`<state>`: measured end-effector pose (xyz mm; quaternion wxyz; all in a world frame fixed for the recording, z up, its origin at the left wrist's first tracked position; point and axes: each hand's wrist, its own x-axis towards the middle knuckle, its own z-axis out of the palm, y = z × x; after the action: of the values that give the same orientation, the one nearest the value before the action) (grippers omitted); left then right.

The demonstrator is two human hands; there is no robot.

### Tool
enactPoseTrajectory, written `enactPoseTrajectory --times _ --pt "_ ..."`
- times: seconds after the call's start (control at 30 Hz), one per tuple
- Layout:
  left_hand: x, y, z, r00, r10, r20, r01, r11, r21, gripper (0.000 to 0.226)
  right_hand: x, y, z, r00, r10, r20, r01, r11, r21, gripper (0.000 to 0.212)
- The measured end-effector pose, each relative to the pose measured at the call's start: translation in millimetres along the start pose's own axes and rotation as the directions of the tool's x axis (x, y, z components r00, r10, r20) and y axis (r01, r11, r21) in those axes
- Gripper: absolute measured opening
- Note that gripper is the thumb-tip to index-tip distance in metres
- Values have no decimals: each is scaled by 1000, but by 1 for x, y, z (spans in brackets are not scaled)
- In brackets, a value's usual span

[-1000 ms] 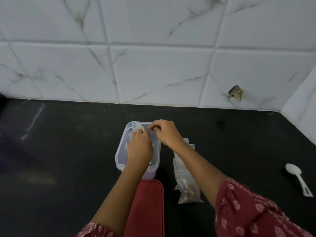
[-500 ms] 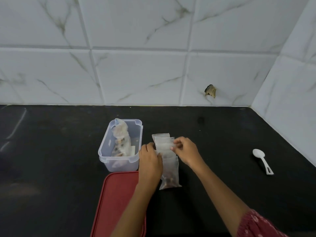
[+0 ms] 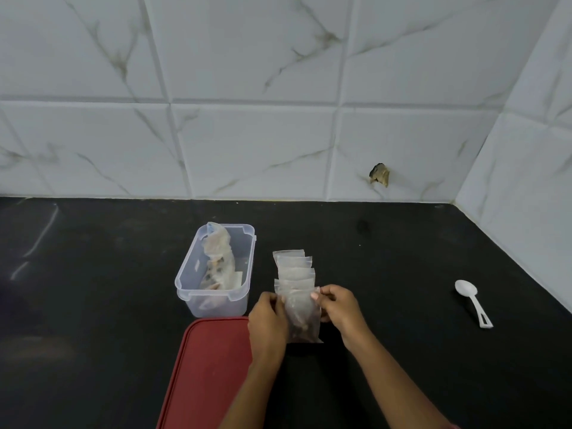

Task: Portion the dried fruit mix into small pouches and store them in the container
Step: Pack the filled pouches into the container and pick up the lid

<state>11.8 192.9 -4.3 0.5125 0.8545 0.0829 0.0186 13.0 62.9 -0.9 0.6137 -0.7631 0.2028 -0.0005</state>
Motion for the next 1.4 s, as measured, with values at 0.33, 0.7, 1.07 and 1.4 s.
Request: enactPoseTrajectory --times 0.33,0.7,1.07,1.4 --pt "17 3 18 998 -25 -56 23 999 -32 10 16 7 8 996 35 -80 -20 984 176 15" --pt "17 -3 22 992 -46 -117 13 965 -263 6 18 10 10 998 6 -66 5 986 166 5" --pt "40 10 27 990 -115 -78 87 952 -293 8 39 -13 6 997 55 -55 -43 977 207 7" --pt "46 4 29 989 -143 -34 121 927 -356 5 48 -6 13 991 92 -95 -73 979 192 7"
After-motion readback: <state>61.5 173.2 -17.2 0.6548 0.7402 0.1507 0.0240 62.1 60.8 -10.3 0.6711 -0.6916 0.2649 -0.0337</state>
